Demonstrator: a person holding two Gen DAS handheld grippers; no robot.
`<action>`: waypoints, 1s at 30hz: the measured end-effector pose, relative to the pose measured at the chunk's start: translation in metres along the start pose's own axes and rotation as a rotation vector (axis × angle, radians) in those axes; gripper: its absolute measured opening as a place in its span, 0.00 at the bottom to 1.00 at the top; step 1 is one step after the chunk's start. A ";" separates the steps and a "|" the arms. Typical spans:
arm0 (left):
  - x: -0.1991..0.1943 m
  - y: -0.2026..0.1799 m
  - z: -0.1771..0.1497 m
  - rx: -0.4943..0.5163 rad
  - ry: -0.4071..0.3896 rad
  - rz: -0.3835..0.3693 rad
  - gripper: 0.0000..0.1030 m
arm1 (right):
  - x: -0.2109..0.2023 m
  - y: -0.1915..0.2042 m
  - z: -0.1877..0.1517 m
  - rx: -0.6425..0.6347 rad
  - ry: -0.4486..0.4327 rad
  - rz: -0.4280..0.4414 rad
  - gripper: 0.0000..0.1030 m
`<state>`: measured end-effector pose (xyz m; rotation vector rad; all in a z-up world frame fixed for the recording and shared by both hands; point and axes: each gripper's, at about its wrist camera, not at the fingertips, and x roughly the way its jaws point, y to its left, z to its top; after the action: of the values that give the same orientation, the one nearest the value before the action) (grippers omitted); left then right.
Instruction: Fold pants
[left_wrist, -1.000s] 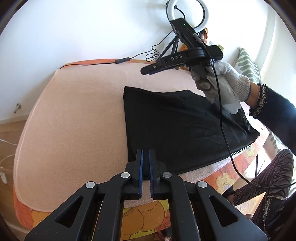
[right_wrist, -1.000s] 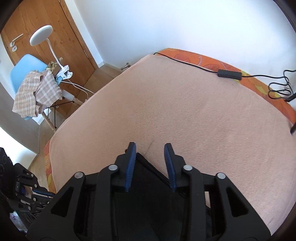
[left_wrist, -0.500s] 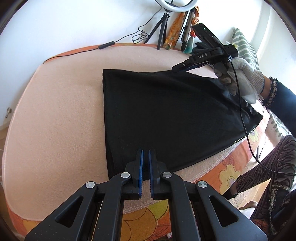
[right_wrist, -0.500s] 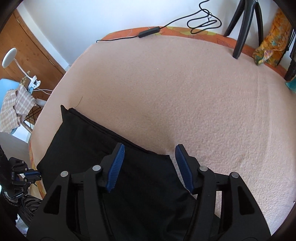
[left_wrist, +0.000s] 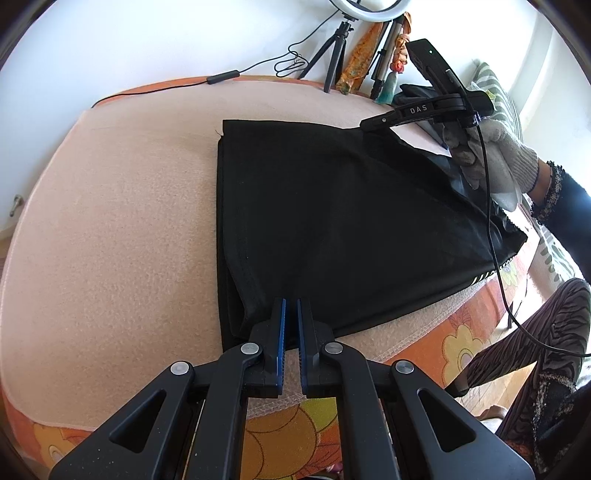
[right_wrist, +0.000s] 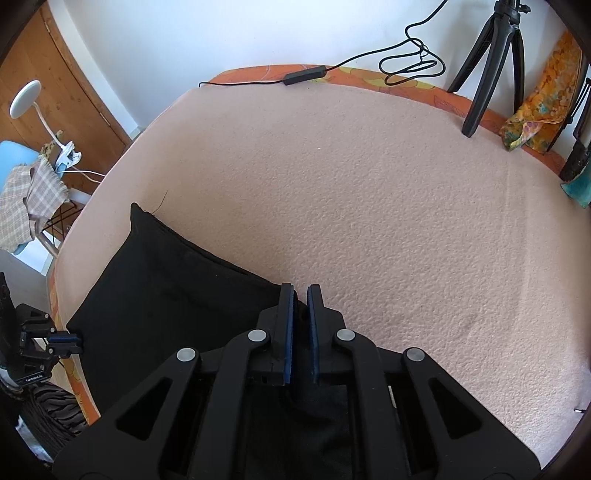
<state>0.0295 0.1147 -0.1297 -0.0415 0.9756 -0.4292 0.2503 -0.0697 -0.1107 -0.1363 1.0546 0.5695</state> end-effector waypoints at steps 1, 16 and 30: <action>-0.005 0.002 -0.001 -0.015 -0.016 -0.001 0.05 | -0.003 0.003 -0.001 -0.003 -0.010 -0.016 0.19; -0.033 0.031 -0.003 -0.337 -0.117 -0.168 0.64 | -0.094 0.073 -0.064 -0.109 -0.196 0.019 0.44; -0.004 0.028 -0.010 -0.428 -0.083 -0.083 0.64 | -0.084 0.105 -0.058 0.018 -0.133 0.114 0.68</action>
<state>0.0290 0.1430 -0.1382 -0.4844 0.9715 -0.2859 0.1211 -0.0340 -0.0510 -0.0221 0.9421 0.6633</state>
